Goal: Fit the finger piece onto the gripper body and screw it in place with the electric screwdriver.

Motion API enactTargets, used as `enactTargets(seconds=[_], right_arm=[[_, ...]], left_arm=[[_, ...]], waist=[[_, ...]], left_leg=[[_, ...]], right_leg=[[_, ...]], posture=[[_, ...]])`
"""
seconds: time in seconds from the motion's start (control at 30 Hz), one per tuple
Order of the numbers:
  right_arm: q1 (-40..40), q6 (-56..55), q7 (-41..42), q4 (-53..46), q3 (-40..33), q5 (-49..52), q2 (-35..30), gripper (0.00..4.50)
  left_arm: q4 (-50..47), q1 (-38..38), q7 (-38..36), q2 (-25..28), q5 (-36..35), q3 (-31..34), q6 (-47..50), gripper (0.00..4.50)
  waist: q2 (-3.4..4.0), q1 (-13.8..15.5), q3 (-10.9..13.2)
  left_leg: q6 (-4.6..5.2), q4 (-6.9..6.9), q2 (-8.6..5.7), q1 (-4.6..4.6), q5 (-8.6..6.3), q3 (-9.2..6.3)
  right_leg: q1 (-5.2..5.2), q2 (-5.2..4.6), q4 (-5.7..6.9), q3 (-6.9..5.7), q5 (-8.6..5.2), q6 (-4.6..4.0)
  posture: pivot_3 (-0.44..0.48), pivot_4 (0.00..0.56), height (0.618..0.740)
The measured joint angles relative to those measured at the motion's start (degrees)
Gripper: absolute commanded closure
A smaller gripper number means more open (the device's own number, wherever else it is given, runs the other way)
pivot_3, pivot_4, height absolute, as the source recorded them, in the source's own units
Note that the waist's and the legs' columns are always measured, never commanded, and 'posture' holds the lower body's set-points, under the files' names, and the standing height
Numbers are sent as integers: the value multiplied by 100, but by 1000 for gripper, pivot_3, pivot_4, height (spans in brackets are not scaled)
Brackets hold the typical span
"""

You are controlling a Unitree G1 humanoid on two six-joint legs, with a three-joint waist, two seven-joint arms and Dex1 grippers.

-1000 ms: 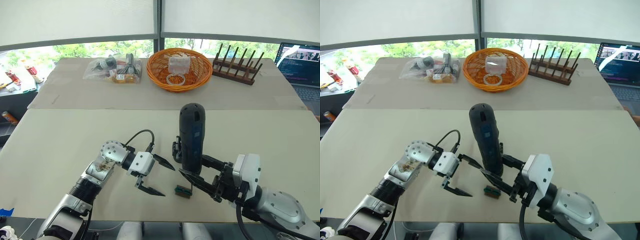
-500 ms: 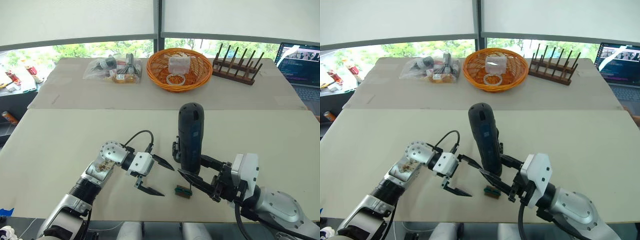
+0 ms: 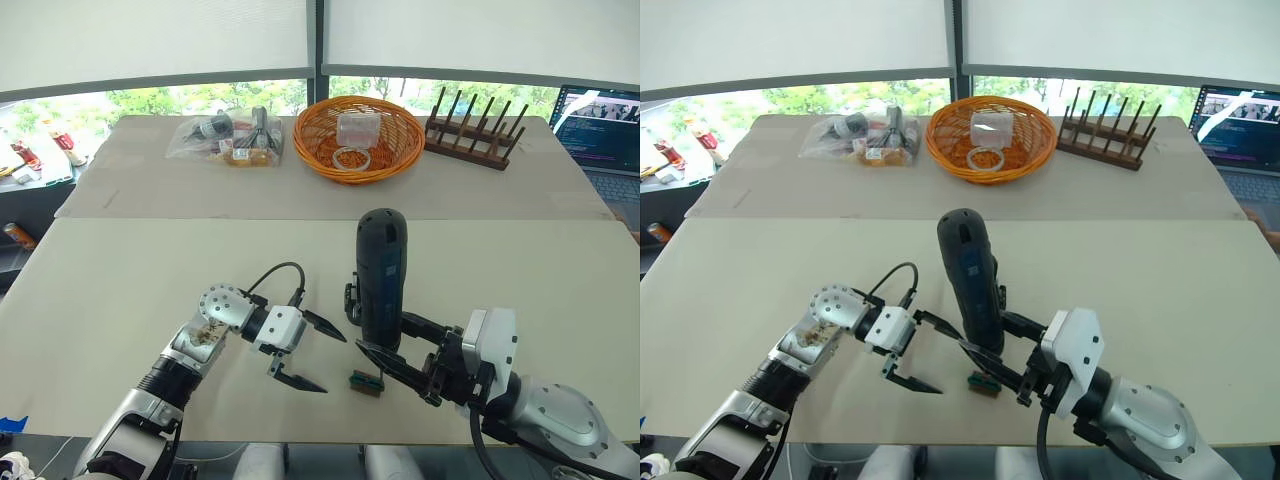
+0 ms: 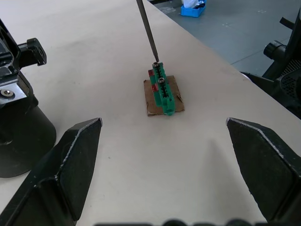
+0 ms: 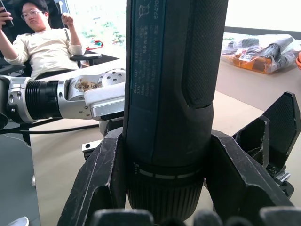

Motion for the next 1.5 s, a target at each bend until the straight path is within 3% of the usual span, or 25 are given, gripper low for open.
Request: enactTargets(seconds=[1.2,1.5], right_arm=[[-63,-11,147,160,42,-210,48,2566],[-251,130,-51,-29,-140,141,-38,2566]], left_arm=[[2,-11,-20,7,-1,2,4,0],[-133,-45,42,12,-3,18,246,0]], waist=[[0,-1,0],[0,-2,0]], left_leg=[[0,0,0,0,0,0],[0,0,0,0,0,0]], right_leg=[[0,0,0,0,0,0],[0,0,0,0,0,0]], posture=[[0,150,740],[0,150,740]])
